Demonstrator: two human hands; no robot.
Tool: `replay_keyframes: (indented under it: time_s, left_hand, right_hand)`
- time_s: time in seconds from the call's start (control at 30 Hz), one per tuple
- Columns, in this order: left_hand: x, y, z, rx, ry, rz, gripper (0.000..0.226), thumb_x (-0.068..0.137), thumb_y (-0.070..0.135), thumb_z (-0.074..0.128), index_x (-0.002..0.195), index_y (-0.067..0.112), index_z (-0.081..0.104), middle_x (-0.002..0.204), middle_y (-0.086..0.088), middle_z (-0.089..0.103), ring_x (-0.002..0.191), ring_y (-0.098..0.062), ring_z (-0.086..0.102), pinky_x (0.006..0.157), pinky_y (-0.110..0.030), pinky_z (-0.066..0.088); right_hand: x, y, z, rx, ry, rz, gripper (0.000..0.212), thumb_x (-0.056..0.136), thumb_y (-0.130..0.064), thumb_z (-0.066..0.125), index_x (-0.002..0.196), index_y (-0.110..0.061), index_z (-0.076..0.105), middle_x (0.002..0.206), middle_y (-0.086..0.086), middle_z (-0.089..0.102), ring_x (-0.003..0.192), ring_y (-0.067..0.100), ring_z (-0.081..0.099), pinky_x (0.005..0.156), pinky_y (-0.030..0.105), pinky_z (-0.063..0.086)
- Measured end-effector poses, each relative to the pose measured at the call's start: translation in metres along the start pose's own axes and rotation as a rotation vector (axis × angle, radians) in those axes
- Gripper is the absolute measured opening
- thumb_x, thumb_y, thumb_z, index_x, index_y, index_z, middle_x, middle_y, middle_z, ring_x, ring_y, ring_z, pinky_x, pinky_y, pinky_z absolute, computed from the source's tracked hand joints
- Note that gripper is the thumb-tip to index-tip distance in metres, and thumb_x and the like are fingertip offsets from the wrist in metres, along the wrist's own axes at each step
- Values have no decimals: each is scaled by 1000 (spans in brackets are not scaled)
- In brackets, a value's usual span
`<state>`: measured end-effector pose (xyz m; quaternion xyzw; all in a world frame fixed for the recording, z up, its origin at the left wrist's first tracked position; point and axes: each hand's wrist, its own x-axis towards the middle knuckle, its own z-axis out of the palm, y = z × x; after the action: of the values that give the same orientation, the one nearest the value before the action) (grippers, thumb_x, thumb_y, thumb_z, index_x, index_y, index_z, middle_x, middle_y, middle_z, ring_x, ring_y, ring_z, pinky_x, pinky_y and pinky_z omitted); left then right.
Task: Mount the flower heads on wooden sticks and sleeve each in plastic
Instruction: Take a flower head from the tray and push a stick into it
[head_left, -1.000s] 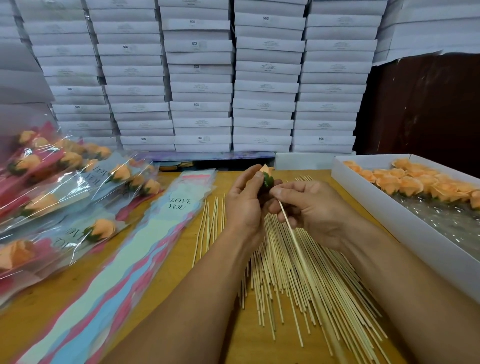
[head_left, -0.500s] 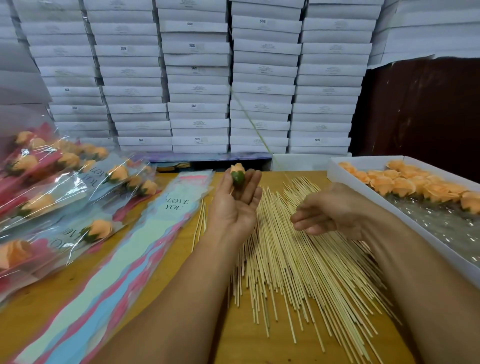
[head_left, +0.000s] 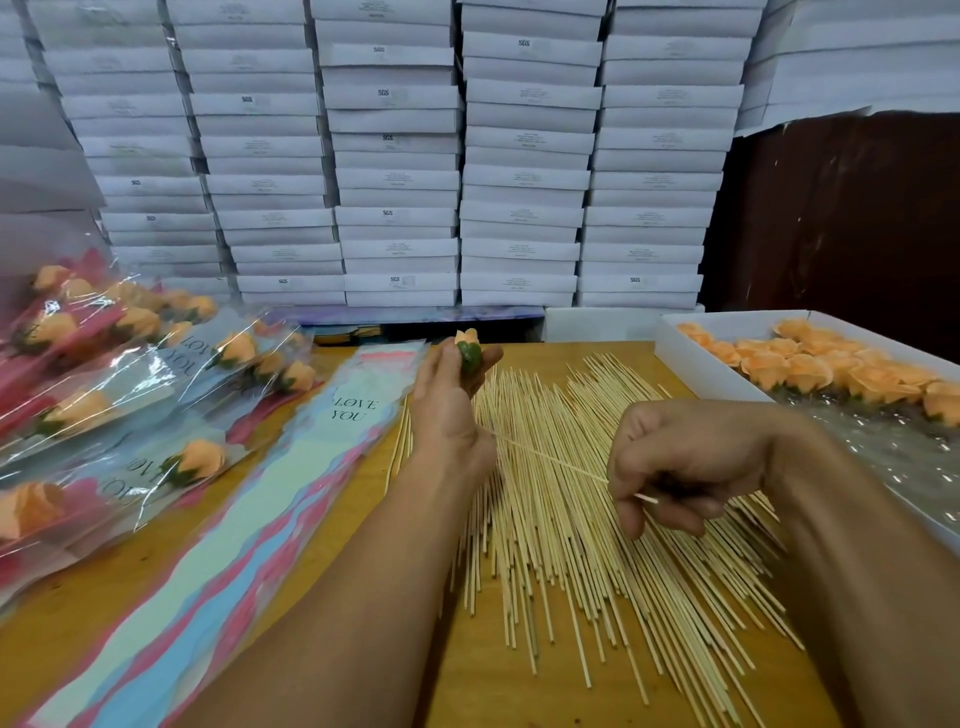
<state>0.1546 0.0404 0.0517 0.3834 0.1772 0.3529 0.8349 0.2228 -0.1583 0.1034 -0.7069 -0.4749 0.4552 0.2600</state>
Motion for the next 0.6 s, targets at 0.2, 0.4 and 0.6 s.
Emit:
replay_keyframes:
  time_s: [0.2,0.4,0.6]
  left_hand:
    - [-14,-1,5,25,-69,87,18,104,27,49,118,22,58,90,-7,76,86,-14,68,73,-35,35]
    - [-43,-18,18,126,-429,33,18,102,15,53,115,15,65,93,-10,75,88,-21,72,72,-34,57]
    - [-33,-9,11,250,-345,103,24,101,24,52,122,25,64,99,-8,76,97,-16,69,85,-41,35]
  right_hand:
    - [19,-1,13,39,-88,-51,28,95,-18,56,96,5,72,71,11,73,42,8,57,35,16,37]
    - [57,-1,32,422,345,10,17,92,-3,55,101,7,65,79,25,73,47,17,61,34,18,38]
    - [61,2,25,407,720,-25,59,101,-8,34,149,-42,36,58,4,66,34,10,33,35,19,26]
